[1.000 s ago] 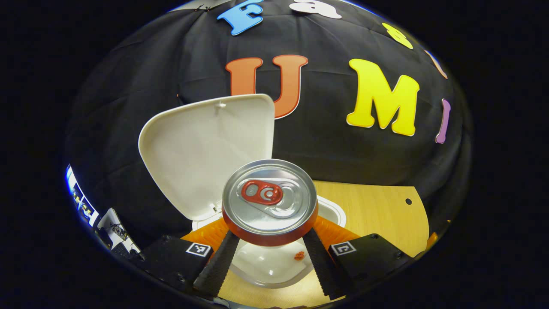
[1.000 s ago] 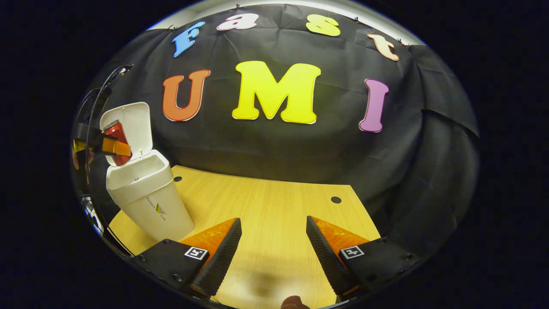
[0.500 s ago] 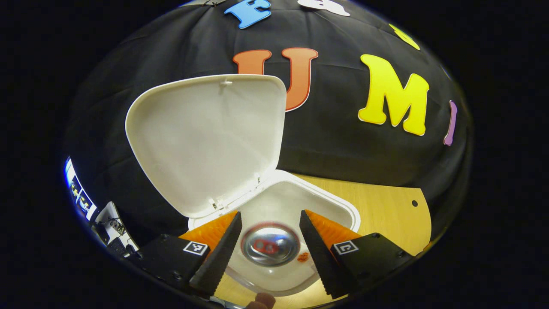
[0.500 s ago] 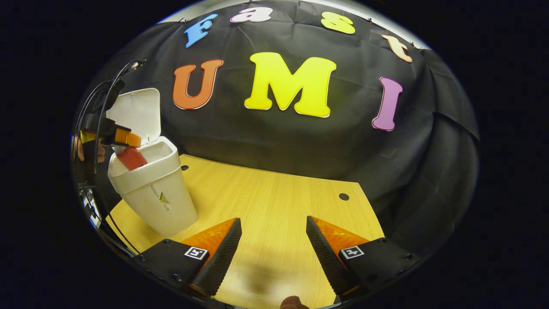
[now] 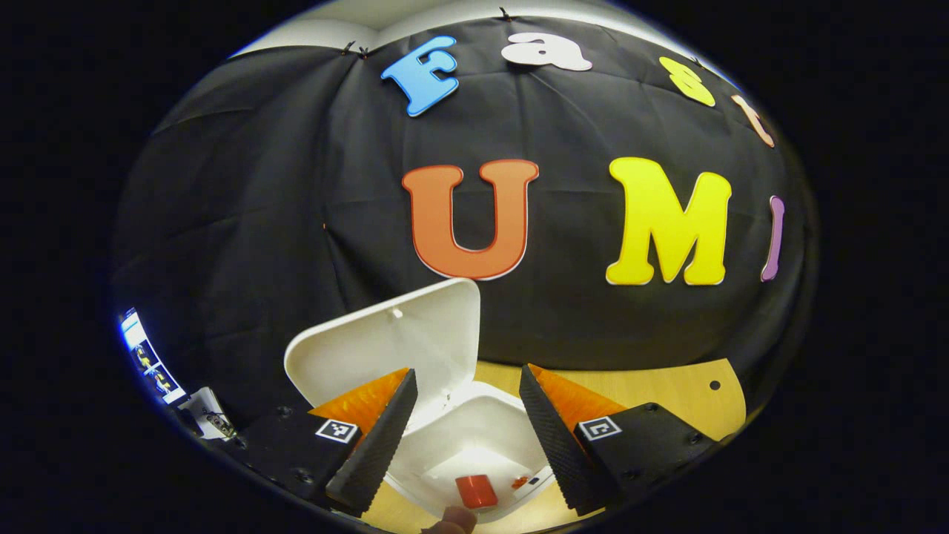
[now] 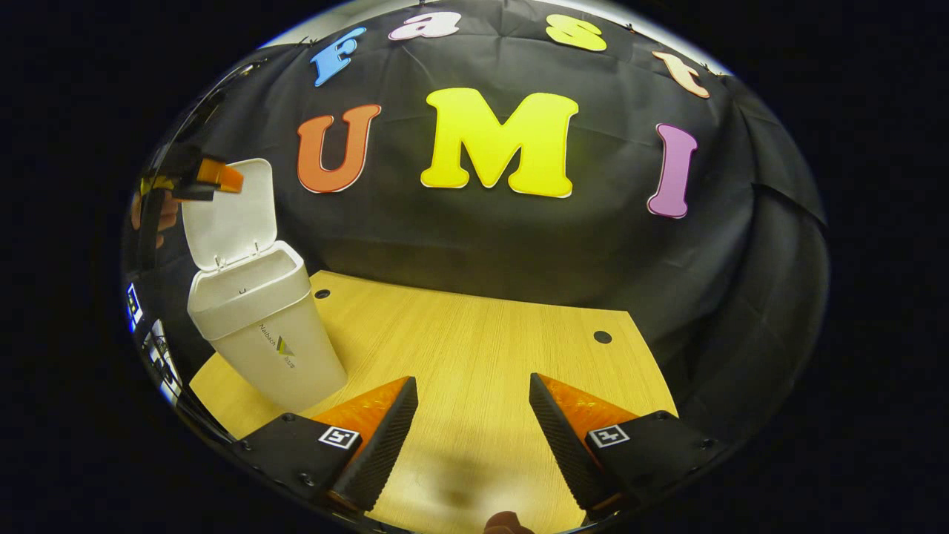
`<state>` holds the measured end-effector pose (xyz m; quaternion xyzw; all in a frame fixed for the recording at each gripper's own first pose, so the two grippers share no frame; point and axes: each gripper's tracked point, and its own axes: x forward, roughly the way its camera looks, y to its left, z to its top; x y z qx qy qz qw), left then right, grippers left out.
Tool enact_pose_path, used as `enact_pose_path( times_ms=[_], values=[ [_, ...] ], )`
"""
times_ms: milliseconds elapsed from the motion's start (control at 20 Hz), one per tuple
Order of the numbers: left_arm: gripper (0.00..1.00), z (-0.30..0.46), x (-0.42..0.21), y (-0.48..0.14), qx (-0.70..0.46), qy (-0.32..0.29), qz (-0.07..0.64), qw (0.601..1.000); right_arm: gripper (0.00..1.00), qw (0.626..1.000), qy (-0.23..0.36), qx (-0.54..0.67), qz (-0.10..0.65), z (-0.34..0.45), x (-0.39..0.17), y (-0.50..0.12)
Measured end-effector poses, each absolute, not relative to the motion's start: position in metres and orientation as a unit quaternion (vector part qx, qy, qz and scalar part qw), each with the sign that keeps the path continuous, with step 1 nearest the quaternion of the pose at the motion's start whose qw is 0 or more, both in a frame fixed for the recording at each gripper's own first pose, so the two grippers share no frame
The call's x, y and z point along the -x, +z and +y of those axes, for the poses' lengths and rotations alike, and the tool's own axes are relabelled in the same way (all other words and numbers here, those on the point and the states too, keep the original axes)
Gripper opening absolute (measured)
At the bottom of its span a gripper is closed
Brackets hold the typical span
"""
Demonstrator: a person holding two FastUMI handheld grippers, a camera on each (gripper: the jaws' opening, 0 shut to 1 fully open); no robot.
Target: Press the lid of the desktop garbage bin to open it, pick up the crumpled paper on the desktop and throw it into the bin, then pick up the pop can on the desktop and drop it into the bin, and finally close the garbage bin lid.
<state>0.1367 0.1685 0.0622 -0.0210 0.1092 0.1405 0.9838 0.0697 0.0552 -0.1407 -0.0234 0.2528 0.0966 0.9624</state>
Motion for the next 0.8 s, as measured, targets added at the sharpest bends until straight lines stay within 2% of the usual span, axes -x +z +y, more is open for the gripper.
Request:
enact_pose_path(
  times_ms=[150,300,800],
  values=[
    [0.92,0.190,-0.152,0.107,0.028,0.162,0.060,0.985,0.96,0.963,0.087,0.010,0.257,0.046,-0.075,-0.140],
    [0.92,0.221,-0.167,0.133,0.031,0.196,0.049,0.979,0.96,0.962,0.082,0.001,0.261,0.039,-0.081,-0.143],
    [0.92,0.273,-0.207,0.088,0.089,0.257,0.114,0.956,0.96,0.956,0.053,-0.006,0.289,0.008,-0.088,-0.164]
  ],
)
